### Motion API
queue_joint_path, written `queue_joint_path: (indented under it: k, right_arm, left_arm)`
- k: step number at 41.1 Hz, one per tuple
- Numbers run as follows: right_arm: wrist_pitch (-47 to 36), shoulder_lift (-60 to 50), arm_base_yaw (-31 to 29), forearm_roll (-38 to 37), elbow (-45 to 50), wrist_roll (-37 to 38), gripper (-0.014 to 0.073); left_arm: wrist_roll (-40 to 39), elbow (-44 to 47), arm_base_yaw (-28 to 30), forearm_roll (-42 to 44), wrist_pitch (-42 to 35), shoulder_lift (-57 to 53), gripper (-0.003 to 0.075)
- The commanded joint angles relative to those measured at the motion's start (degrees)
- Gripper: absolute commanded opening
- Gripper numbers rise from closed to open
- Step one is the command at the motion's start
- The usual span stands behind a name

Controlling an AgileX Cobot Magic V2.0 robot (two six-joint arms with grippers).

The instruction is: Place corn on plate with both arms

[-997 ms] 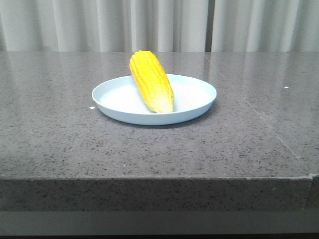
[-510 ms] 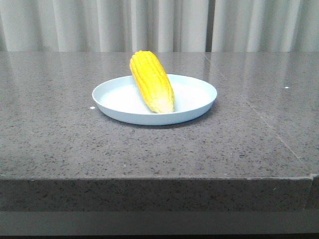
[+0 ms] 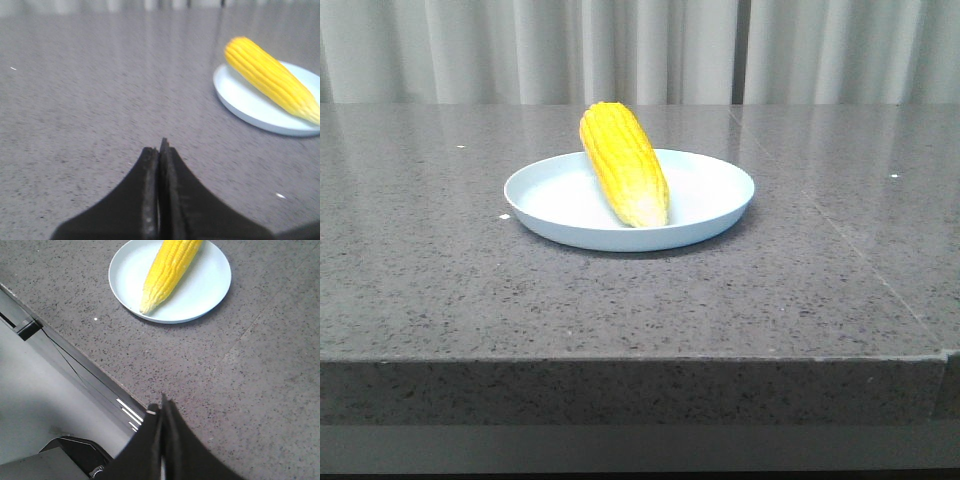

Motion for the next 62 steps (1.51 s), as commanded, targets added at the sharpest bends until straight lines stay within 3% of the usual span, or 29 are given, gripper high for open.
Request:
queue_joint_path:
  k: [1, 10, 19, 62]
  right_arm:
    - [-3.84, -0.09, -0.04, 0.42, -1.27, -0.29, -0.0069]
    - [-3.84, -0.09, -0.04, 0.42, -1.27, -0.29, -0.0069]
    - [-3.84, -0.09, -0.04, 0.43, -1.27, -0.29, -0.0069]
    - [-3.84, -0.09, -0.04, 0.43, -1.27, -0.29, -0.0069]
  left_arm:
    - [-0.28, 5.07, 3.28, 0.33, -12.87, -4.58, -0.002]
    - [-0.28, 15.81, 9.07, 0.33, -20.99, -13.1, -0.002]
    - [-0.28, 19.83, 10.06, 0.33, -25.82, -12.83, -0.002]
    - [4.67, 19.72, 10.32, -2.22, -27.25, -12.74, -0.002]
